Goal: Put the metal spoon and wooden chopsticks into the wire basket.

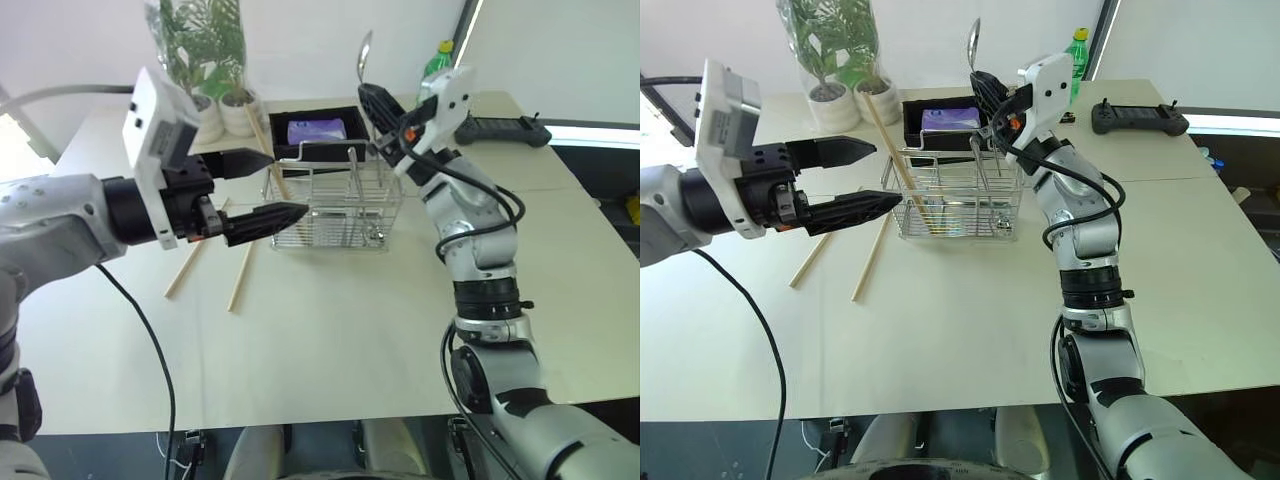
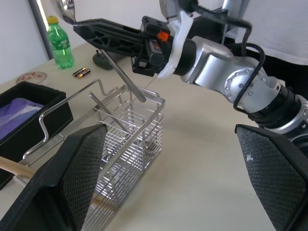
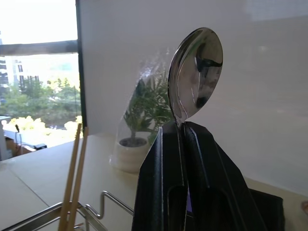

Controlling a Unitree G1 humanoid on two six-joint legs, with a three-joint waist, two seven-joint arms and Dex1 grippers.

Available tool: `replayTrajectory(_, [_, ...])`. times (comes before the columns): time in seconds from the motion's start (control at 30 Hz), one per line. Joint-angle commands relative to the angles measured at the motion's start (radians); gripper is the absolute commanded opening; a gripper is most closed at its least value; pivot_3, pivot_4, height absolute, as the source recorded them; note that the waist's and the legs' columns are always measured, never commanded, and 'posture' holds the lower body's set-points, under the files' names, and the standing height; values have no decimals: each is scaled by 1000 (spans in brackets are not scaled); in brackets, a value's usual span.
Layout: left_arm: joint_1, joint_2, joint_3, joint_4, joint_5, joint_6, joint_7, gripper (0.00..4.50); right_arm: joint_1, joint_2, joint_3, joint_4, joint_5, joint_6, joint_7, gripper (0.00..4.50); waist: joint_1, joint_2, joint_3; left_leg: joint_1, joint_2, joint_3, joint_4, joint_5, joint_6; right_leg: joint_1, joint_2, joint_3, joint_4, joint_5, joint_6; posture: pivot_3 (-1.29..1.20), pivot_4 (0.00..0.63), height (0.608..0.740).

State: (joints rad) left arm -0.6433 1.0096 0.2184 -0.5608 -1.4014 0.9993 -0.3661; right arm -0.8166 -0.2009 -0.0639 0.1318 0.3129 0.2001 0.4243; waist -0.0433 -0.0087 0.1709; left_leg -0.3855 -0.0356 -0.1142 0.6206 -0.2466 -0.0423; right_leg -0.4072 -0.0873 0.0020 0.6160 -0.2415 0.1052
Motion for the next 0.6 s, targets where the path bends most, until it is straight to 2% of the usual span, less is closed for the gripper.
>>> replayTrajectory(0.03, [-31, 15, 13, 4, -5, -1, -3, 4500, -45, 14, -11, 31, -26, -75, -21, 51, 0, 0, 0, 0, 0, 0, 0, 0, 0, 0, 0, 0, 0, 0, 0, 0, 150, 714])
replayTrajectory(0.1, [-35, 15, 10, 7, -3, 0, -4, 4500, -40, 24, -4, 52, -32, -95, -19, 51, 1, 0, 0, 0, 0, 0, 0, 0, 0, 0, 0, 0, 0, 0, 0, 0, 150, 714])
replayTrajectory(0.2, [-38, 16, 8, 9, -3, 3, -4, 4500, -34, 34, -1, 74, -39, -120, -20, 992, 1, 0, 0, 0, 0, 0, 0, 0, 0, 0, 0, 0, 0, 0, 0, 0, 150, 714])
replayTrajectory(0.27, [-37, 17, 10, 7, -5, 4, -2, 4500, -33, 40, -6, 83, -40, -129, -26, 1979, 1, 0, 0, 0, 0, 0, 0, 0, 0, 0, 0, 0, 0, 0, 0, 0, 150, 714])
replayTrajectory(0.3, [-35, 17, 12, 6, -7, 4, 0, 4500, -33, 40, -7, 84, -42, -133, -31, 2283, 1, 0, 0, 0, 0, 0, 0, 0, -1, 0, 0, 0, 0, 0, 0, 0, 150, 714])
replayTrajectory(0.43, [-29, 14, 17, 3, -9, 5, 4, 4500, -27, 39, -10, 75, -51, -138, -54, 4439, 1, 0, 0, 0, 0, 0, 0, 0, -1, 0, 0, 0, 1, 0, 0, 0, 150, 714])
replayTrajectory(0.6, [-24, 9, 18, 4, -2, 3, 4, 4500, -21, 28, -16, 46, -51, -116, -73, 4477, 1, 0, 0, 0, 0, 0, 0, 1, -1, 0, 0, 0, 1, 0, 0, 0, 150, 714])
